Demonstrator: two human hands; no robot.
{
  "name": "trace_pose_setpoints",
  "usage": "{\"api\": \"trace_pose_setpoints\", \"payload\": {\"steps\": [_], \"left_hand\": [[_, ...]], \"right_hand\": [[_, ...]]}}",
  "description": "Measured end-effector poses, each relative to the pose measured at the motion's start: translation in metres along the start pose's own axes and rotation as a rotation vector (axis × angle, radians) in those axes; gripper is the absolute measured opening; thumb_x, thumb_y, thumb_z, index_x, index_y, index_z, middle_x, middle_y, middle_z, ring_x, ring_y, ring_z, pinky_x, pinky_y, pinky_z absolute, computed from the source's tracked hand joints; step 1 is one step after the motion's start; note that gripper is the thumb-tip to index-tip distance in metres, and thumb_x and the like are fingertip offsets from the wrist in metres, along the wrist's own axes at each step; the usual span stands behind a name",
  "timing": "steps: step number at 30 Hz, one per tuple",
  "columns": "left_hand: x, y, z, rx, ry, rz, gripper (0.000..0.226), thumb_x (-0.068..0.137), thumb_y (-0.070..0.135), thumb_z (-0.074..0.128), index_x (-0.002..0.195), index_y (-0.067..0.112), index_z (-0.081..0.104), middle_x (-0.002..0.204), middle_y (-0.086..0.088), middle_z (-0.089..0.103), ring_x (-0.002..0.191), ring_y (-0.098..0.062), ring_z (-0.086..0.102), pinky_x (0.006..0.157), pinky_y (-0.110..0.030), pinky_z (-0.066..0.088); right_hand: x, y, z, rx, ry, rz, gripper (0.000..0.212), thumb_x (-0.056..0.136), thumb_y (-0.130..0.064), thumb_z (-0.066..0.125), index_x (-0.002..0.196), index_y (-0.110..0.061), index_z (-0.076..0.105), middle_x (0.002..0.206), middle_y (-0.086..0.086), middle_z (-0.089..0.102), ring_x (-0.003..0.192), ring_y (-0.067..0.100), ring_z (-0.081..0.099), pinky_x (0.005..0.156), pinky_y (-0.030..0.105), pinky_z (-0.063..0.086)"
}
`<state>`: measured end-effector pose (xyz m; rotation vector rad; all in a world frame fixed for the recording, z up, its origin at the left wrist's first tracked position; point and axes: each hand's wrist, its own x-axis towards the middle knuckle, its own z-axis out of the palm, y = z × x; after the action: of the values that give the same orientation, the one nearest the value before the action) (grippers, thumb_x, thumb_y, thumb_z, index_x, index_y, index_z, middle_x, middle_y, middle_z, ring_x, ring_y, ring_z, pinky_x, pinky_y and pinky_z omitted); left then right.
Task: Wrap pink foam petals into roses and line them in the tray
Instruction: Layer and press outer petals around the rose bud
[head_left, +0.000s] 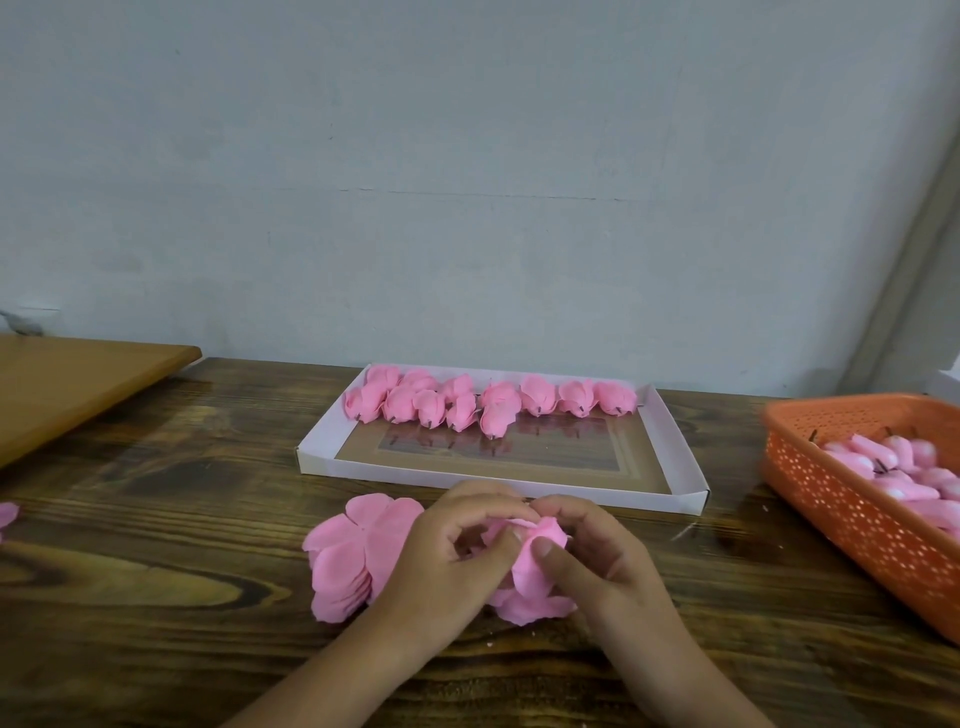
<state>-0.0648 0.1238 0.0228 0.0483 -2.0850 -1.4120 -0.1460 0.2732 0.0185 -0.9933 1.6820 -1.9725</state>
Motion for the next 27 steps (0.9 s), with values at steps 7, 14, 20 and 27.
{"api": "trace_pose_setpoints", "payload": {"steps": [7, 14, 20, 27], "left_hand": [[-0.002, 0.003, 0.001, -0.057, -0.072, -0.022, 0.015, 0.078, 0.037, 0.070, 0.092, 0.043, 0.076, 0.113, 0.019, 0.065, 0.111, -0.008, 0.065, 0.085, -0.020, 0.054], [0.000, -0.005, 0.002, -0.074, -0.086, -0.039, 0.028, 0.079, 0.014, 0.077, 0.090, 0.039, 0.073, 0.115, 0.020, 0.063, 0.111, -0.016, 0.068, 0.091, -0.034, 0.059], [-0.002, -0.001, 0.002, -0.101, -0.095, -0.095, 0.033, 0.078, 0.021, 0.077, 0.102, 0.042, 0.070, 0.115, 0.017, 0.067, 0.109, -0.014, 0.069, 0.087, -0.033, 0.060], [-0.008, 0.003, 0.014, -0.387, -0.160, -0.326, 0.102, 0.053, 0.043, 0.099, 0.140, 0.046, 0.044, 0.130, 0.014, 0.066, 0.120, -0.013, 0.066, 0.084, -0.030, 0.058]], "right_hand": [[0.000, -0.002, 0.001, -0.051, 0.088, -0.072, 0.023, 0.090, -0.002, 0.063, 0.097, -0.022, 0.074, 0.101, 0.006, 0.076, 0.091, 0.024, 0.072, 0.077, 0.035, 0.059], [-0.001, -0.009, 0.002, 0.051, 0.076, -0.029, 0.011, 0.086, -0.018, 0.070, 0.094, -0.022, 0.075, 0.097, 0.009, 0.076, 0.088, 0.021, 0.074, 0.069, 0.023, 0.056], [0.000, -0.010, 0.000, 0.102, 0.117, 0.049, 0.015, 0.078, -0.021, 0.072, 0.092, -0.019, 0.076, 0.096, 0.014, 0.076, 0.085, 0.028, 0.072, 0.070, 0.034, 0.059], [-0.002, -0.014, 0.011, 0.676, 0.032, 0.276, 0.035, 0.084, -0.009, 0.061, 0.114, 0.008, 0.059, 0.110, 0.030, 0.068, 0.088, 0.038, 0.069, 0.061, 0.044, 0.058]]}}
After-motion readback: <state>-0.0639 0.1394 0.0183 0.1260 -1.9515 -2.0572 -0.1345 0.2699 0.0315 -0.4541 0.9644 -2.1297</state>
